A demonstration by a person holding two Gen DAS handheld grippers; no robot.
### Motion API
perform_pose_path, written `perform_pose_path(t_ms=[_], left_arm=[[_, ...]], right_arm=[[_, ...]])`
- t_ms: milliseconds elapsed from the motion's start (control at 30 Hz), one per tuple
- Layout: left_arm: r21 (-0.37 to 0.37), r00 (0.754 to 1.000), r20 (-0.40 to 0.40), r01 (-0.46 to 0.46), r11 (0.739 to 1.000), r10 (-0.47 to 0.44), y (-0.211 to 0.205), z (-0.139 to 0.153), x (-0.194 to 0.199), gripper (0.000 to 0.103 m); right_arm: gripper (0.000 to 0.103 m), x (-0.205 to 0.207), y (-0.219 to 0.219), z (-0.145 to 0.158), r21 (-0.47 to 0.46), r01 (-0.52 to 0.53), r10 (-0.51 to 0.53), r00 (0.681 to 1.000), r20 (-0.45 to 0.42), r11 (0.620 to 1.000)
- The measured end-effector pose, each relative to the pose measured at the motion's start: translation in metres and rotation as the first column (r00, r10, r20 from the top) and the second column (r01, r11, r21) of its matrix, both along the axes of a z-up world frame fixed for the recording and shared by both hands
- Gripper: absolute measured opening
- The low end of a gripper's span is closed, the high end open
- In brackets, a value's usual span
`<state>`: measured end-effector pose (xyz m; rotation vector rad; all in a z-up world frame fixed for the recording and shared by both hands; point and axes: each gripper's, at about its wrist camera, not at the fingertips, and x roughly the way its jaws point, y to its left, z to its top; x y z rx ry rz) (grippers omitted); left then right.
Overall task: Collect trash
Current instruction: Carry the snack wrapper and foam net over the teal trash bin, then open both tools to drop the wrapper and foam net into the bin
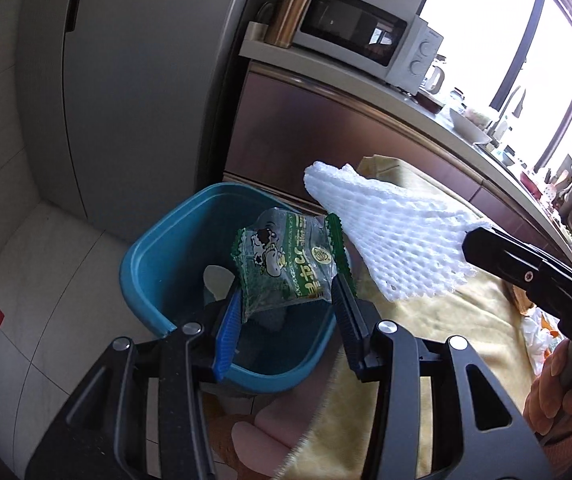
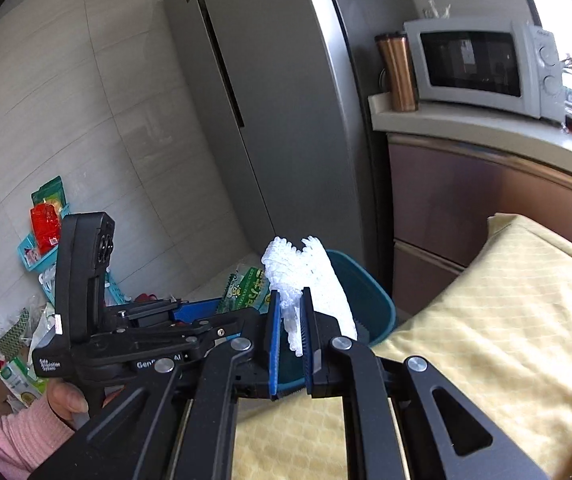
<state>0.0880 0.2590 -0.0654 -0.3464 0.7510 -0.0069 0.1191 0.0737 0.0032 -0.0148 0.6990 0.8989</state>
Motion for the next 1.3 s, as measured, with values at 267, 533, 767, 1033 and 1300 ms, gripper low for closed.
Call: perform_pose_path(t_ms=[267, 533, 767, 1033, 1300], left_arm=[[-0.01, 0.998, -0.046, -0.039, 0.999, 0.039, 0.013, -0.02, 0.011, 0.043], [-0.009, 0.994, -0.088, -0.065, 0.998, 0.064, 0.019, -0.038, 0.024, 0.044], [-0.018, 0.991, -0.114, -0.072, 0.997, 0.07, 0.023, -0.052, 0.033, 0.044], [-0.034, 0.987, -0.147, -0.071, 0.997, 0.066, 0.026, -0.068, 0.04, 0.046], [-0.029, 0.984, -0.159, -0.083, 0.996, 0.078, 0.025, -0.075, 0.044, 0.048]], right_arm=[[0.008, 0.015, 0.03, -0.021, -0.057, -0.008, 0.005, 0.999, -0.045, 0.998], [0.008, 0.033, 0.053, -0.044, -0.1, -0.013, -0.001, 0.991, -0.136, 0.995], [0.011, 0.039, 0.069, -0.054, -0.138, -0.021, -0.002, 0.986, -0.164, 0.99], [0.016, 0.05, 0.07, -0.067, -0.14, -0.007, -0.025, 0.973, -0.228, 0.99], [0.028, 0.049, 0.064, -0.068, -0.121, 0.005, -0.032, 0.974, -0.224, 0.993]])
